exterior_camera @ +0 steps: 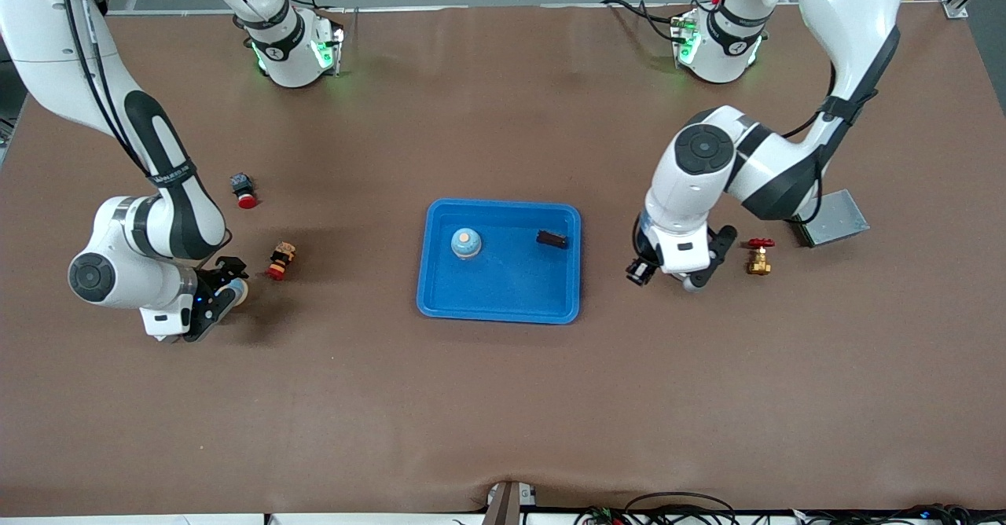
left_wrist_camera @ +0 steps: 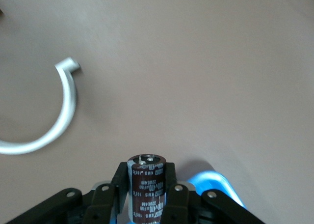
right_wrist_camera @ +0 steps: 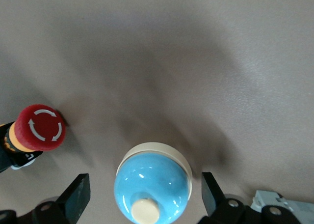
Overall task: Place electrolytic capacitor and blue bell in tray
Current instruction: 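Lower the second capacitor into the tray and open the left gripper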
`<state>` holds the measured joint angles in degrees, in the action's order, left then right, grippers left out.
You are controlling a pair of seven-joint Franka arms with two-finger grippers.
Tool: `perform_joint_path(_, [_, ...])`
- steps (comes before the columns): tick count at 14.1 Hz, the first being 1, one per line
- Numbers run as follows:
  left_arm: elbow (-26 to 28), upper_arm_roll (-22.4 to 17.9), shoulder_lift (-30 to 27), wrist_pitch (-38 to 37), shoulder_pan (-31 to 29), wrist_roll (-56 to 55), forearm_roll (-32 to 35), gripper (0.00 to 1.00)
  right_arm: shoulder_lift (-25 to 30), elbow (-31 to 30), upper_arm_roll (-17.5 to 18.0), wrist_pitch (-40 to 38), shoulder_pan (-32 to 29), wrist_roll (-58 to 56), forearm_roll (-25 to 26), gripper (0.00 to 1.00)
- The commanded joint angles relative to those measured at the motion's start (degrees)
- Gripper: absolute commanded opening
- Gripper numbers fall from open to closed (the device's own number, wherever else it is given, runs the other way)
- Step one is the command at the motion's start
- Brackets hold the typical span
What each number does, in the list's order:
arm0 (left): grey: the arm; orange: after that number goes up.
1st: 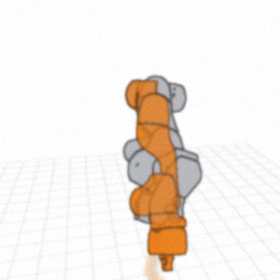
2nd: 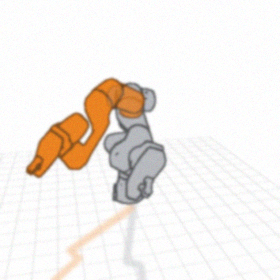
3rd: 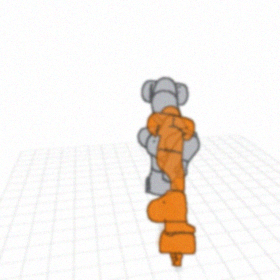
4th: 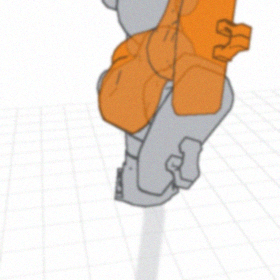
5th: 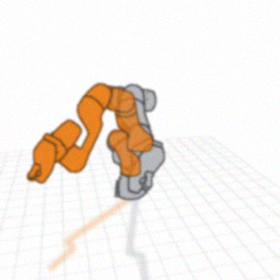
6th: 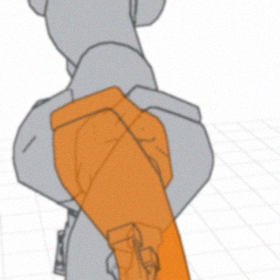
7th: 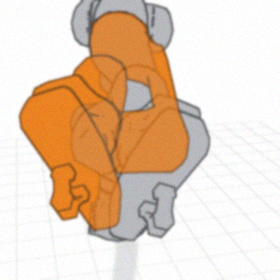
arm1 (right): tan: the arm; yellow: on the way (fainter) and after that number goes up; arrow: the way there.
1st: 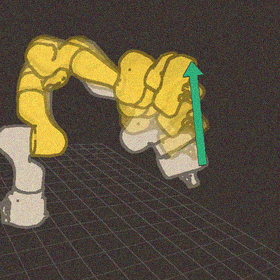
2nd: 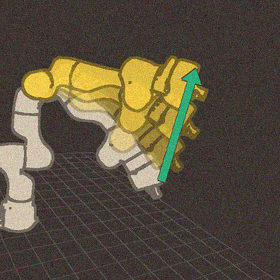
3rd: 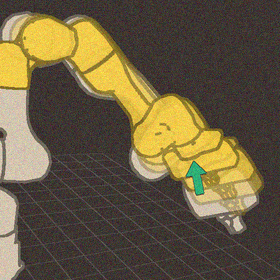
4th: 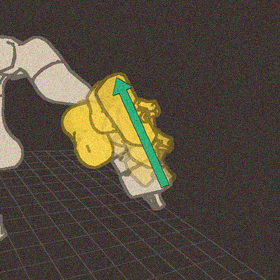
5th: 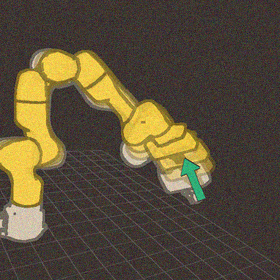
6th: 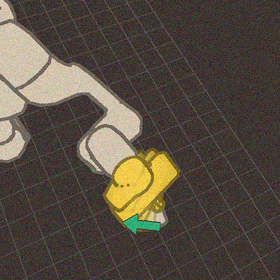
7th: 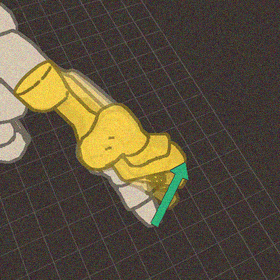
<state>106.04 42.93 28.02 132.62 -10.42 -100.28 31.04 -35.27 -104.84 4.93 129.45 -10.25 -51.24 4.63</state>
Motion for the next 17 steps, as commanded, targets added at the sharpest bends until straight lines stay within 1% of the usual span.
perform_joint_path(1, [-5.3,-0.3,4.2,-1.4,4.3,-4.4,-0.8,0.00,2.1,-2.8,0.9,1.1,-1.5,0.0,0.2,1.00])
perform_joint_path(3, [-8.2,-0.7,7.6,-1.4,7.9,-7.8,-0.2,0.00,2.1,-2.8,0.9,1.2,-2.0,0.0,0.2,1.00])
perform_joint_path(5, [-11.1,-3.8,10.3,-1.4,12.3,-10.3,-0.2,0.00,2.0,-2.7,0.9,1.5,-2.3,-0.1,0.2,1.00])
perform_joint_path(7, [-12.3,-9.7,11.2,-1.3,18.7,-13.1,-0.1,0.00,1.8,-2.7,1.0,2.3,-2.3,0.0,0.2,1.00])
perform_joint_path(9, [-13.3,-14.1,12.4,-1.3,23.5,-13.5,-0.7,0.00,1.3,-2.7,1.0,3.3,-2.3,0.1,0.2,1.00])
perform_joint_path(12, [-14.9,-15.6,14.3,-1.3,25.5,-14.6,-0.2,0.01,1.2,-2.7,1.0,3.4,-2.4,0.2,0.1,1.00])
perform_joint_path(14, [-15.1,-15.7,15.1,-1.3,26.4,-14.7,-0.5,0.13,1.2,-2.7,1.0,3.4,-2.4,0.2,0.1,1.00])
perform_joint_path(15, [-15.5,-15.9,15.3,-1.3,26.6,-14.7,-0.4,0.17,1.2,-2.8,1.0,3.4,-2.4,0.3,0.0,1.00])
perform_joint_path(16, [-15.6,-15.9,15.6,-1.3,26.6,-14.7,-0.3,0.25,1.2,-2.7,1.0,3.4,-2.4,0.3,-0.3,1.00])
perform_joint_path(17, [-15.6,-15.9,15.6,-1.3,26.7,-14.7,-0.3,0.39,1.2,-2.7,1.0,3.3,-2.4,0.3,-0.8,0.89])
